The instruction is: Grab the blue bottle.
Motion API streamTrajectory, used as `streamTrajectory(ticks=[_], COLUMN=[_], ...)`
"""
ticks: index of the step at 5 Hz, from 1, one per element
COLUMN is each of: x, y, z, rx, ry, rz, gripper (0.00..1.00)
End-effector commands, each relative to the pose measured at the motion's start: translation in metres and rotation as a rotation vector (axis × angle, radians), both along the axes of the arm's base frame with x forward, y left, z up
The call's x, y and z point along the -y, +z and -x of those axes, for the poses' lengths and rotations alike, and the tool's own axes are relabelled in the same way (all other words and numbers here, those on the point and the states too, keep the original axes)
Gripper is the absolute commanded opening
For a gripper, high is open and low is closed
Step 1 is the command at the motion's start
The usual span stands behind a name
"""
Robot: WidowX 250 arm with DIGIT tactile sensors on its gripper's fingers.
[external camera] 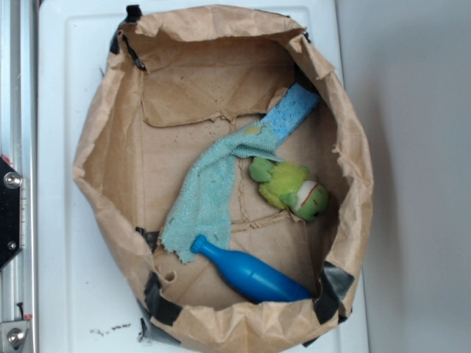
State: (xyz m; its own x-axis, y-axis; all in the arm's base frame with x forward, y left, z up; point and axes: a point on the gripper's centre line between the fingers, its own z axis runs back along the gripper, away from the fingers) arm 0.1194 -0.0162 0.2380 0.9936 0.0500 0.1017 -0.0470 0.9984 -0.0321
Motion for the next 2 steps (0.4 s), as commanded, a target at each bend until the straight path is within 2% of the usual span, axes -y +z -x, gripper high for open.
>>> streamTrajectory(ticks=[1,2], x=[0.006,0.006], y=[-0.023,-0.016], z=[-0.076,-0.061], rx=[0.035,0.088], ry=[0.078,0.045], rz=[-0.063,-0.059], gripper=[1.00,1.00])
